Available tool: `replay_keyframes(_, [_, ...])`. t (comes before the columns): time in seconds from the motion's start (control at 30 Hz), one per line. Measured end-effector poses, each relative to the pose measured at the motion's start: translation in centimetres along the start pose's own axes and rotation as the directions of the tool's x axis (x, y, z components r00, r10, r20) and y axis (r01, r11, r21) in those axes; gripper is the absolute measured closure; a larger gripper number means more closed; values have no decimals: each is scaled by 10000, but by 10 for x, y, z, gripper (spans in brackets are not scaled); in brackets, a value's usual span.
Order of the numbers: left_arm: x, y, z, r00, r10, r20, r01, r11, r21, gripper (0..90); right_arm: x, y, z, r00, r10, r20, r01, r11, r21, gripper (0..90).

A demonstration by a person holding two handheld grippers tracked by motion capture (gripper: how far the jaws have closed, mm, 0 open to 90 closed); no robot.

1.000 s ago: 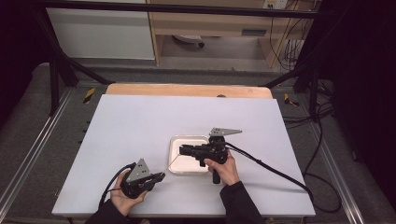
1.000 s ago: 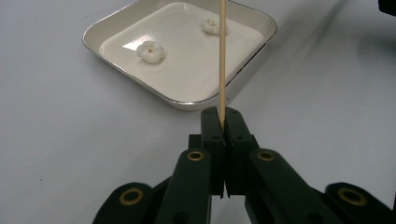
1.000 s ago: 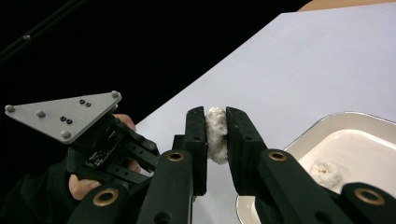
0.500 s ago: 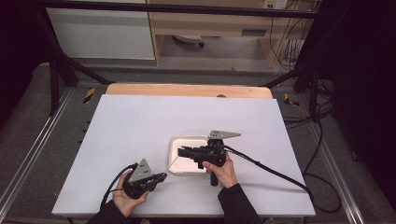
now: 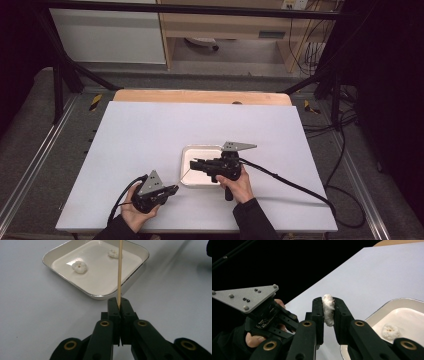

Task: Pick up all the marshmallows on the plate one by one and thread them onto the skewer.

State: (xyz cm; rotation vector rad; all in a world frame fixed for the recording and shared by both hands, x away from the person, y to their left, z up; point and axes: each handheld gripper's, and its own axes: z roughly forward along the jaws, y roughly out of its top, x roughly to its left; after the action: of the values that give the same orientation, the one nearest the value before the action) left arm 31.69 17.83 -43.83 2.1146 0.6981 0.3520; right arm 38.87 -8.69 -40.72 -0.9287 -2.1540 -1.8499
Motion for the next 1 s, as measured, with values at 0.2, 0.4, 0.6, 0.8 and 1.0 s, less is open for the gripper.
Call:
replay_keyframes(0.2, [0,0,0,10000,30,-12,-30,10000,-8,888,1,-2,0,10000,-26,-10,26,10000,10,811])
replay_keyframes(0.4, [-1,0,1,10000,59,-1,-59,10000,46,888,1,-4,1,10000,-68,25,68,10000,38,811])
replay_keyframes(0.6, [-2,0,2,10000,-5,1,5,10000,17,888,2,-6,2,10000,-12,-1,12,10000,-5,812])
replay_keyframes(0.8, [-2,0,3,10000,-18,-17,18,10000,16,888,2,-9,3,10000,22,66,-22,10000,-30,812])
replay_keyframes(1.0, [-3,2,3,10000,8,35,-7,9999,-134,888,2,-10,3,9999,38,106,-38,10000,-33,812])
